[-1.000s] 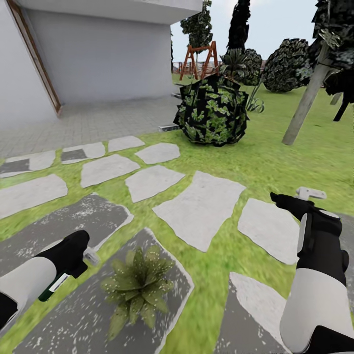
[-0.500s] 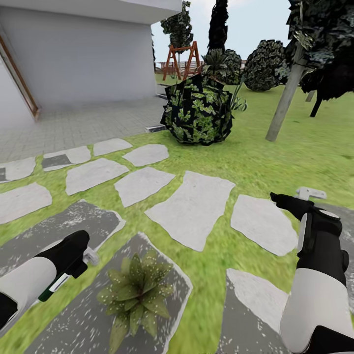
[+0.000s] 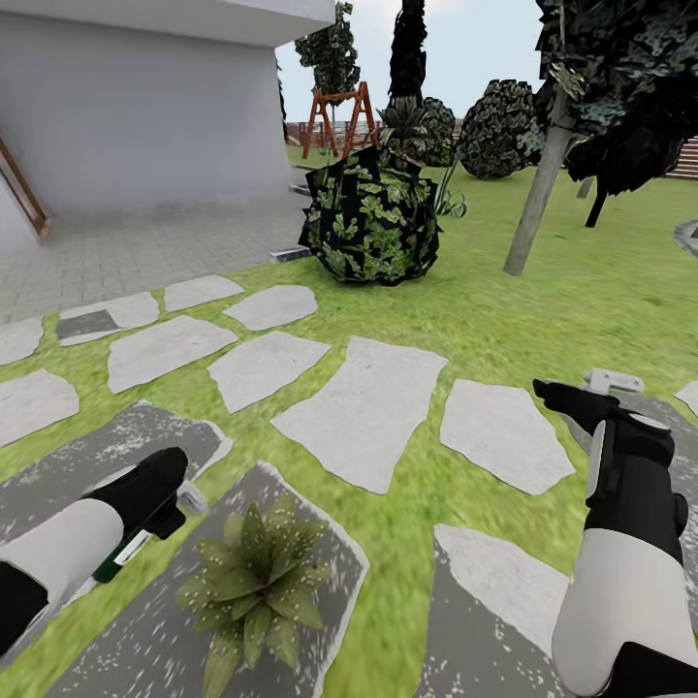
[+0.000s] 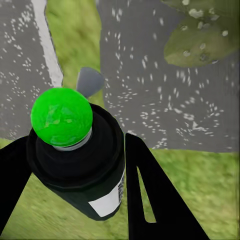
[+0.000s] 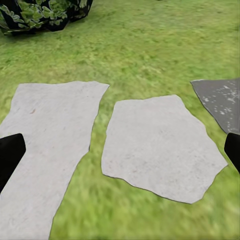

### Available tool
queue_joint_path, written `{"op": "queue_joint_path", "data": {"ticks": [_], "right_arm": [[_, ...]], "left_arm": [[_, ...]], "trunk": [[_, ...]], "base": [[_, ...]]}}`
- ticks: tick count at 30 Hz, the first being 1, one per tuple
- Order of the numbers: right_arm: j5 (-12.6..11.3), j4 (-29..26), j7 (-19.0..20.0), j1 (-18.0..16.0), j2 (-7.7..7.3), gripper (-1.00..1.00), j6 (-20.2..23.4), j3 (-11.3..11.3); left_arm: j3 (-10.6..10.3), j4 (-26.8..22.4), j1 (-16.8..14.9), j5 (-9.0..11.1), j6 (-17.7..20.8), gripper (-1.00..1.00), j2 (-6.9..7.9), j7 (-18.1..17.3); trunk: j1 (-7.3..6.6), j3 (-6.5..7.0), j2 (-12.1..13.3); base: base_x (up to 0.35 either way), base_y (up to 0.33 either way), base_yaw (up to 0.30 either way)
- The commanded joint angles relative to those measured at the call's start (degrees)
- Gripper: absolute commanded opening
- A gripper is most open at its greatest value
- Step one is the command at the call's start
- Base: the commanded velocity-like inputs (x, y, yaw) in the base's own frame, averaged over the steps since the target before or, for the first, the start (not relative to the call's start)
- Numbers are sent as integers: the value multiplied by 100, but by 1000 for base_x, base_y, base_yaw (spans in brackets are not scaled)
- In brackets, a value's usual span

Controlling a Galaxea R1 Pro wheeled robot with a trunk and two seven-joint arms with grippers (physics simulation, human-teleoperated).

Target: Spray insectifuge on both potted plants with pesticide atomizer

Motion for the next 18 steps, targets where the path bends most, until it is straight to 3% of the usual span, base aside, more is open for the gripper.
{"op": "queue_joint_path", "data": {"ticks": [1, 6, 18], "right_arm": [[60, -7, 53, -5, 1, 100, 18, -8], [60, -7, 53, -5, 0, 100, 18, -8], [60, -7, 53, -5, 0, 100, 18, -8]], "left_arm": [[-31, -14, -27, -99, -1, -100, -104, -57], [-40, -15, -88, -98, 0, -100, -358, -55], [12, 3, 17, -98, -9, -100, -306, -75]], "trunk": [[-1, -5, -2], [-1, -5, -2], [-1, -5, -2]], "base": [[0, 0, 0], [0, 0, 0], [0, 0, 0]]}}
